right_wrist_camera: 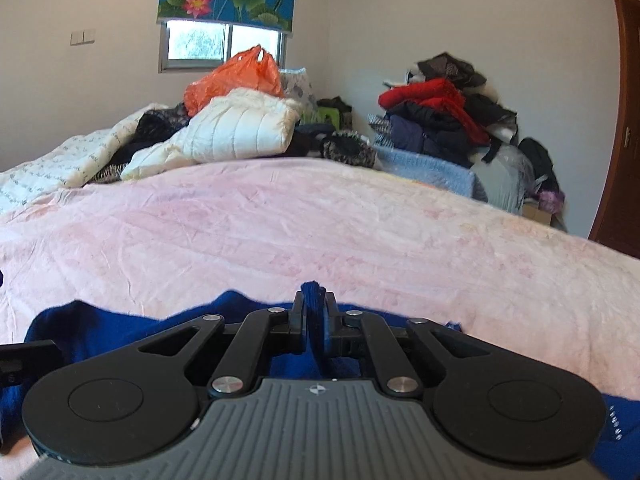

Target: Fold small clothes

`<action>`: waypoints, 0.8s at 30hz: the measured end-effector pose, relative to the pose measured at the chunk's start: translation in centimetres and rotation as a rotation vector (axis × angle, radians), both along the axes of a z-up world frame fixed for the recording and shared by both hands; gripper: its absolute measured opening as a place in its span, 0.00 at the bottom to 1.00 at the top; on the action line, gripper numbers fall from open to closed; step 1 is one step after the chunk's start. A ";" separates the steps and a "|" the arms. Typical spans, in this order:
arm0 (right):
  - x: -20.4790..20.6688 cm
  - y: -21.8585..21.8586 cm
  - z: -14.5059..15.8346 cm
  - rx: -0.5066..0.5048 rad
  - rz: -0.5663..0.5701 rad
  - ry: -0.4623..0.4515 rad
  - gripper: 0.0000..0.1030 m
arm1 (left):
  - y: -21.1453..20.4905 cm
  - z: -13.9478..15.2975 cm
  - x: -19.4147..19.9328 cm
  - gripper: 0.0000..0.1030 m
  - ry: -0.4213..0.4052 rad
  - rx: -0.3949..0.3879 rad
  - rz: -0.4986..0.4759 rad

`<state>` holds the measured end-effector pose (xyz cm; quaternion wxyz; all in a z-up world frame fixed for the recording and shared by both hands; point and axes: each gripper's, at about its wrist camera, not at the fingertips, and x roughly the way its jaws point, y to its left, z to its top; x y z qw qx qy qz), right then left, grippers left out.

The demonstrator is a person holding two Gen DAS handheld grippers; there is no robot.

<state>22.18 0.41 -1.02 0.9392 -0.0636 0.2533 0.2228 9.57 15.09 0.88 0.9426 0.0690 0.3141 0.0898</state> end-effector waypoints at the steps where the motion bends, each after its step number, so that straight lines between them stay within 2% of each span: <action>1: -0.1 -0.6 -0.1 0.038 0.014 0.030 0.38 | -0.1 -0.1 0.0 0.82 0.001 0.007 0.001; 3: -0.8 -2.7 0.5 0.161 0.023 0.040 0.40 | -0.1 -0.2 -0.2 0.82 -0.002 0.022 0.017; 6: -0.4 -6.8 1.4 0.358 -0.040 0.105 0.44 | 0.4 -0.5 -0.1 0.82 0.008 0.013 0.050; 8: 0.5 -8.2 1.0 0.406 -0.071 0.180 0.43 | 0.8 -0.6 0.0 0.82 0.017 -0.008 0.075; 9: 0.8 -8.1 0.4 0.384 -0.073 0.211 0.43 | 1.1 -0.6 -0.2 0.82 0.019 -0.018 0.086; 13: 0.9 -5.1 -2.9 0.178 -0.033 0.324 0.45 | 2.5 -0.6 -1.2 0.82 0.024 -0.031 0.135; 14: 0.2 -4.9 -3.1 0.154 -0.038 0.284 0.46 | 3.1 -0.7 -1.6 0.82 0.027 -0.035 0.149; 17: -1.1 -4.4 -2.2 0.140 -0.041 0.237 0.48 | 6.1 -0.9 -3.2 0.82 0.049 -0.071 0.221; 19: -2.6 -3.5 -1.0 0.101 0.018 0.158 0.48 | 8.7 -0.9 -4.4 0.82 0.066 -0.129 0.289; 20: -3.5 -2.6 -0.1 0.053 0.066 0.095 0.48 | 10.1 -0.9 -5.0 0.82 0.067 -0.149 0.333; 22: -5.7 -0.4 0.9 -0.031 0.190 -0.009 0.48 | 11.9 -1.0 -5.9 0.82 0.067 -0.142 0.411; 24: -7.6 1.6 1.4 -0.063 0.345 -0.017 0.48 | 13.2 -1.1 -6.6 0.82 0.081 -0.109 0.478</action>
